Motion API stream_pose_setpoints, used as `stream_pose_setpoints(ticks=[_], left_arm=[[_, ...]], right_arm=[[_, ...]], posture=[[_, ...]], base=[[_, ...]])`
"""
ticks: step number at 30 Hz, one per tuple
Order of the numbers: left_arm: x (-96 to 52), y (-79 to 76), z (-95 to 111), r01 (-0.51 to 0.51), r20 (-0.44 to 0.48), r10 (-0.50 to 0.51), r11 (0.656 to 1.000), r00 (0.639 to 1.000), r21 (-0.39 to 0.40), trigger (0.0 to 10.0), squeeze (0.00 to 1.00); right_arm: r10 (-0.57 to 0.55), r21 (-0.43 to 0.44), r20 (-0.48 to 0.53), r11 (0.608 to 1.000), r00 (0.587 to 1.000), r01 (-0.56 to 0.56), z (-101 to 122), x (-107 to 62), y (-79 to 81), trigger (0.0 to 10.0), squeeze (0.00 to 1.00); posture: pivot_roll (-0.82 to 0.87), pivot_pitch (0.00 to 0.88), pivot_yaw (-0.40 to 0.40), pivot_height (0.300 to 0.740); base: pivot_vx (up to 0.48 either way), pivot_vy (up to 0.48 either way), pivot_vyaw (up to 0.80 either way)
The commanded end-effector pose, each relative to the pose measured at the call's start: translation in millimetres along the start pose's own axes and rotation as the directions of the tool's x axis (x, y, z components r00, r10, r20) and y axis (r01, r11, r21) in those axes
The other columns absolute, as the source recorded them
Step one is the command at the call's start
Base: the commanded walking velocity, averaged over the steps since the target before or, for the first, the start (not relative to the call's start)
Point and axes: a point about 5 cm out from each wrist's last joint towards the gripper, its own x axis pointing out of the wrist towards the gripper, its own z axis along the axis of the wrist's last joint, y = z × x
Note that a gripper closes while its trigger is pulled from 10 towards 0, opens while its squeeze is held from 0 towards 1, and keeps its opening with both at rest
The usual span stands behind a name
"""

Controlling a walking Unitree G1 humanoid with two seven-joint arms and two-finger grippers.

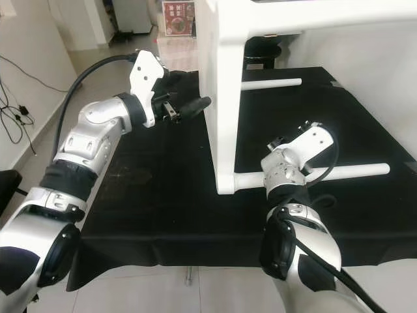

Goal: Building children table

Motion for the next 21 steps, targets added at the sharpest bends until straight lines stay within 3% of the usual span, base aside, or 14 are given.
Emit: stream_pose_setpoints(ticks=[1,5,6,7,8,9,10,11,14,16,17,19,20,21], left_arm=[[-0.9,6.2,4,0.003,0.007,-0.003,1.000,1.000,0.028,10.0,0.00],[1.2,10.1,9,0.010,0.015,-0.010,0.999,1.000,0.043,10.0,0.00],[1.7,10.6,10,0.014,0.016,-0.015,0.999,1.000,0.046,10.0,0.00],[1.7,10.6,10,0.014,0.016,-0.015,0.999,1.000,0.046,10.0,0.00],[2.2,10.6,11,0.019,0.019,-0.020,0.999,1.000,0.048,10.0,0.00],[2.2,10.6,11,0.019,0.019,-0.020,0.999,1.000,0.048,10.0,0.00],[2.7,10.2,12,0.024,0.021,-0.025,0.999,0.999,0.048,10.0,0.00],[3.2,9.3,12,0.028,0.025,-0.029,0.998,0.999,0.048,10.0,0.00],[3.2,9.3,12,0.028,0.025,-0.029,0.998,0.999,0.048,10.0,0.00],[3.4,8.8,12,0.030,0.027,-0.031,0.998,0.999,0.047,10.0,0.00],[0.7,8.1,11,0.025,0.036,-0.027,0.999,0.999,0.043,10.0,0.00],[0.7,8.1,11,0.025,0.036,-0.027,0.999,0.999,0.043,10.0,0.00],[-4.6,7.8,10,0.013,0.046,-0.015,0.999,0.999,0.034,10.0,0.00],[-13.6,6.9,5,-0.006,0.055,0.005,1.000,0.998,0.019,10.0,0.00]], right_arm=[[-0.015,0.033,-0.020,0.999,1.000,0.015,5,-1.2,-0.1,10.0,1.00],[-0.051,-0.031,0.086,0.998,0.995,0.054,28,-1.1,-7.2,10.0,0.96],[-0.045,-0.064,0.174,0.996,0.984,0.057,44,-4.0,-6.4,10.0,0.70],[-0.045,-0.064,0.174,0.996,0.984,0.057,44,-4.0,-6.4,10.0,0.70],[-0.022,-0.090,0.279,0.995,0.960,0.049,64,-10.4,-1.5,10.0,0.40],[-0.022,-0.090,0.279,0.995,0.960,0.049,64,-10.4,-1.5,10.0,0.40],[0.013,-0.121,0.369,0.992,0.929,0.034,80,-18.2,5.2,10.0,0.25],[0.085,-0.177,0.464,0.984,0.882,-0.002,96,-29.2,16.3,10.0,0.00],[0.085,-0.177,0.464,0.984,0.882,-0.002,96,-29.2,16.3,10.0,0.00],[0.134,-0.215,0.511,0.976,0.849,-0.024,104,-36.4,23.7,10.0,0.00],[0.328,-0.399,0.512,0.909,0.794,-0.119,100,-48.0,47.7,10.0,0.00],[0.328,-0.399,0.512,0.909,0.794,-0.119,100,-48.0,47.7,10.0,0.00],[0.533,-0.577,0.448,0.786,0.718,-0.224,90,-59.3,69.3,10.0,0.00],[0.684,-0.759,0.362,0.610,0.633,-0.225,79,-66.4,82.4,10.0,0.00]], posture=[[0.05,0.049,0.036,0.740],[0.05,0.047,0.037,0.740],[0.05,0.050,0.043,0.740],[0.05,0.050,0.043,0.740],[0.04,0.051,0.045,0.740],[0.04,0.051,0.045,0.740],[0.04,0.053,0.044,0.740],[0.04,0.053,0.044,0.740],[0.04,0.053,0.044,0.740],[0.04,0.053,0.038,0.740],[0.04,0.052,0.028,0.740],[0.04,0.052,0.028,0.740],[0.03,0.052,0.026,0.740],[0.03,0.052,0.015,0.740]], base=[[0.000,0.000,0.00],[0.000,0.000,0.00],[0.000,0.000,0.00],[0.000,0.000,0.00],[0.000,0.000,0.00],[0.000,0.000,0.00],[0.000,0.000,0.00],[0.000,0.000,0.00],[0.000,0.000,0.00],[0.000,0.000,0.00],[0.000,0.000,0.00],[0.000,0.000,0.00],[0.000,0.000,0.00],[0.000,0.000,0.00]])
